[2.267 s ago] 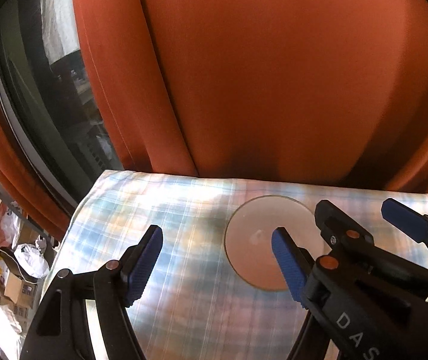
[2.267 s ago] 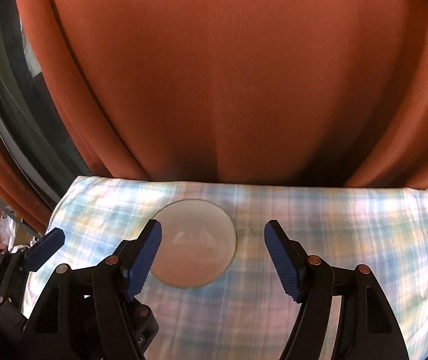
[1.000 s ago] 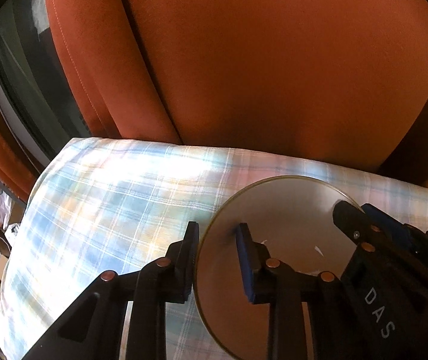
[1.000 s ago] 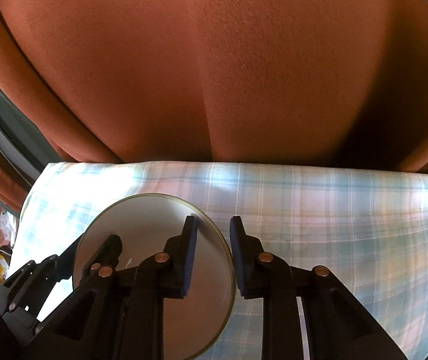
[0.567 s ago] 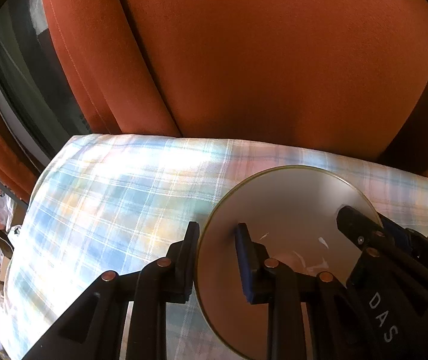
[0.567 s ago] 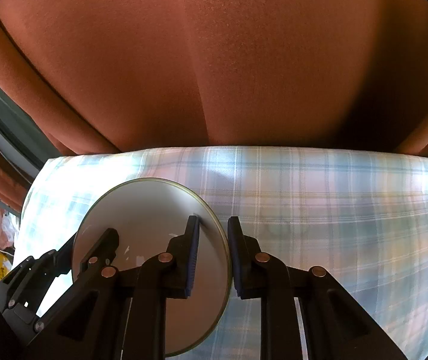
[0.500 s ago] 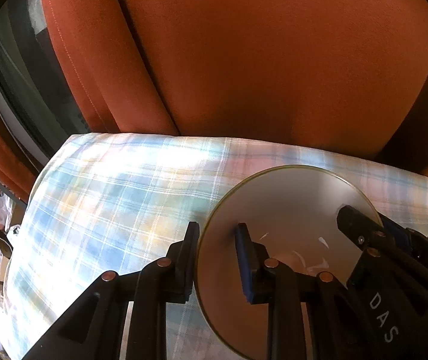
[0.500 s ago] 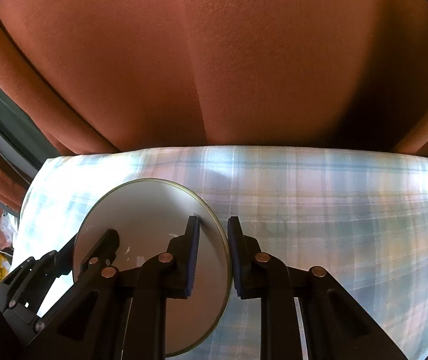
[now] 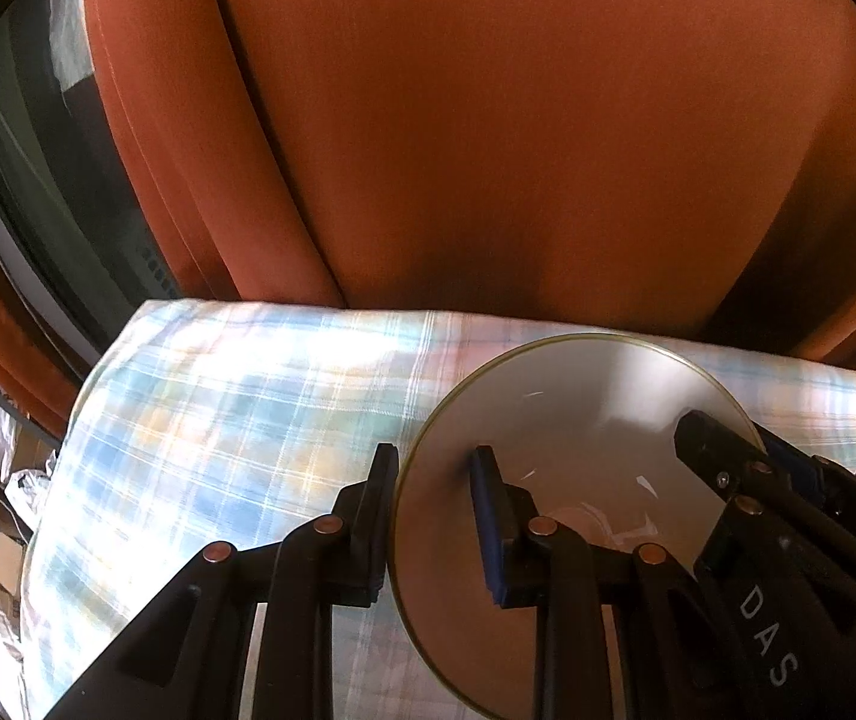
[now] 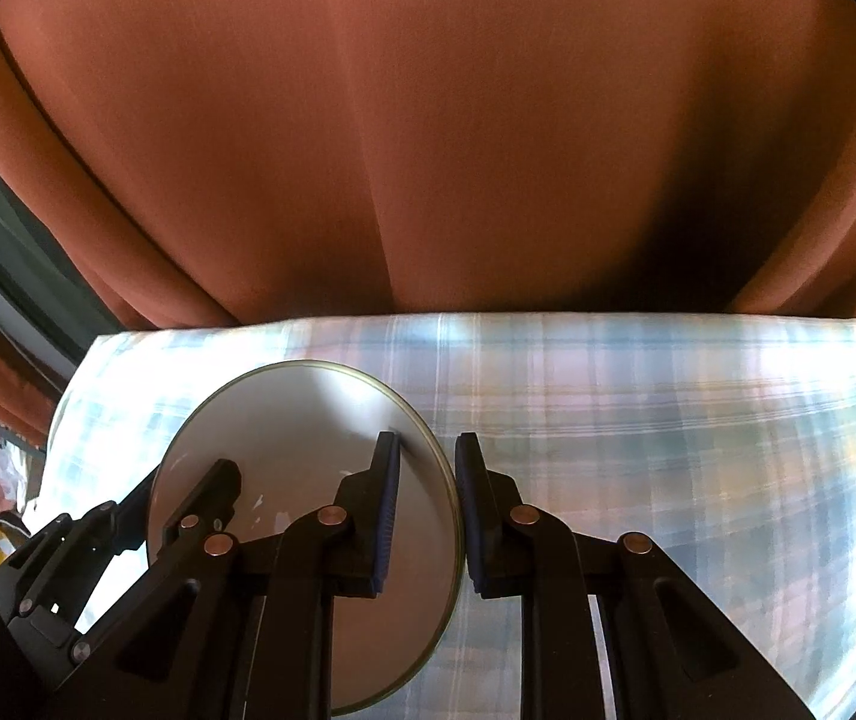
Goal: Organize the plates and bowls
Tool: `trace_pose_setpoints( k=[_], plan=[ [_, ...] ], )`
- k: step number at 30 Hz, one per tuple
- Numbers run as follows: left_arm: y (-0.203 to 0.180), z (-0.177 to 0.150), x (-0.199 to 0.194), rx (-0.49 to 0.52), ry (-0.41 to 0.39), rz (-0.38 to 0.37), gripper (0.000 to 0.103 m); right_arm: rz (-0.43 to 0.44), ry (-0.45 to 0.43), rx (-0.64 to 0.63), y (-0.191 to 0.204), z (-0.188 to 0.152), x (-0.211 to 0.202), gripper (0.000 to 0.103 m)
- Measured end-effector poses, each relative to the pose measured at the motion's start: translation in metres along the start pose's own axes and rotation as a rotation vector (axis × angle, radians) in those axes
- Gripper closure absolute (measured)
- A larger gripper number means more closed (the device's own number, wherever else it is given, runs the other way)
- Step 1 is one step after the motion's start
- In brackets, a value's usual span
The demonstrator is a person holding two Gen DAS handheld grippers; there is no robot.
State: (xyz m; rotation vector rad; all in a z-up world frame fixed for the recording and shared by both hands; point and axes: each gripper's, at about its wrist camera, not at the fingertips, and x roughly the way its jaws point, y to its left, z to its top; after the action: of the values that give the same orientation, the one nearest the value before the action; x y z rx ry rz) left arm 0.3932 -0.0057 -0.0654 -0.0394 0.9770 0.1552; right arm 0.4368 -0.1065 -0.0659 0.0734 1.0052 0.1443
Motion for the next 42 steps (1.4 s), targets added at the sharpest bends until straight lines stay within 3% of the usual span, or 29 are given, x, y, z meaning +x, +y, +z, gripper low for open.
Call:
trace_pose_setpoints(
  k=[21, 32, 42],
  plan=[
    [0.049, -0.016, -0.107, 0.043, -0.085, -0.119, 0.08, -0.094, -0.124, 0.015, 0.043, -0.028, -0.132, 0.08],
    [0.087, -0.05, -0.15, 0.083, -0.127, -0.175, 0.08, -0.156, -0.163, 0.02, 0.081, -0.074, -0.192, 0.08],
    [0.094, -0.096, -0.176, 0.151, -0.107, -0.24, 0.079, -0.211, -0.167, 0.088, 0.095, -0.134, -0.231, 0.08]
  ],
)
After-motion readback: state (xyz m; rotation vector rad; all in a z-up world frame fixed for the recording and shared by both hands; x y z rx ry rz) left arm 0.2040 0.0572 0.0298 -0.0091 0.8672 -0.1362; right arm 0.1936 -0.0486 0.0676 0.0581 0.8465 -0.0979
